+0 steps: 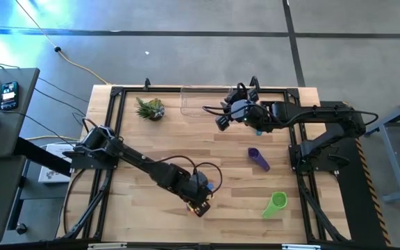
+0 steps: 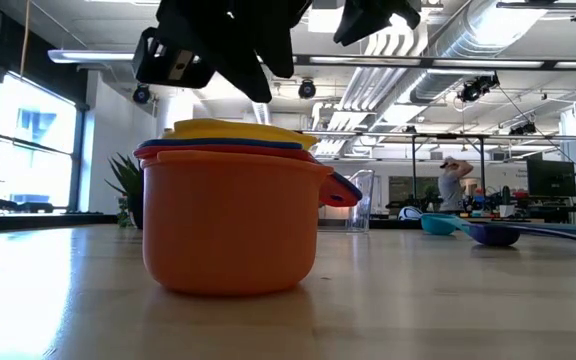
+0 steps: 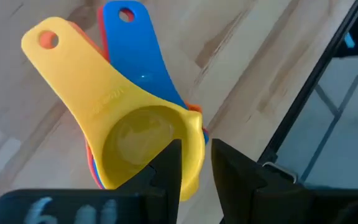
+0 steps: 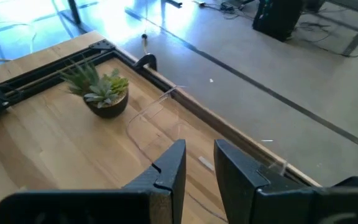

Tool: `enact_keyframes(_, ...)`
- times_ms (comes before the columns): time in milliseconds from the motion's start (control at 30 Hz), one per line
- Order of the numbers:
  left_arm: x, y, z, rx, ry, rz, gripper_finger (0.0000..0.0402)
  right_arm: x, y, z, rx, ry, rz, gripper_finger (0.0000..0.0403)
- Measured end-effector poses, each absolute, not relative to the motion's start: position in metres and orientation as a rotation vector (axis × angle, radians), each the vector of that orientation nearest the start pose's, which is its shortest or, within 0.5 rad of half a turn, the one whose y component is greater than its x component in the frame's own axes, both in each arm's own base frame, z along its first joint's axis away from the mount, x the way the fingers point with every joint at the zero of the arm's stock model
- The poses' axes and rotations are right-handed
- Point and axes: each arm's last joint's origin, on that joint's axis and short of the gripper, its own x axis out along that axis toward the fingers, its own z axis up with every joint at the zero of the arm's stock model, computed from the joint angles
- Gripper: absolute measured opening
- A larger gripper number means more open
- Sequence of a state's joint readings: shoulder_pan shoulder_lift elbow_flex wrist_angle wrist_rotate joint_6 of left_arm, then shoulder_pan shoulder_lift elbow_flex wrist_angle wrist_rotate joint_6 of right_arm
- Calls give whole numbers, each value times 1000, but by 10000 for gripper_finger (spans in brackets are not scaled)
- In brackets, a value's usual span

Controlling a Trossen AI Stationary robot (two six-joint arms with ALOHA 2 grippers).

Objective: Nest measuring cups in basket
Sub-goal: Stack the green measuring cup on the yellow measuring cup

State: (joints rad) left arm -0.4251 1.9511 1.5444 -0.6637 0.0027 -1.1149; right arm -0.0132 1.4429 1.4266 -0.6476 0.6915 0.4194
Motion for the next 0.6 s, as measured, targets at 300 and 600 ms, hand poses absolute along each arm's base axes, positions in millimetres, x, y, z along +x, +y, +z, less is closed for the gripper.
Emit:
enact_keyframes(300, 348, -149, 247, -509, 1208, 278, 78, 301, -25, 362, 244, 517, -780, 76)
enact_keyframes(600, 309, -113, 290, -251, 1242, 349, 78, 293, -38, 355, 327, 565, -878, 76)
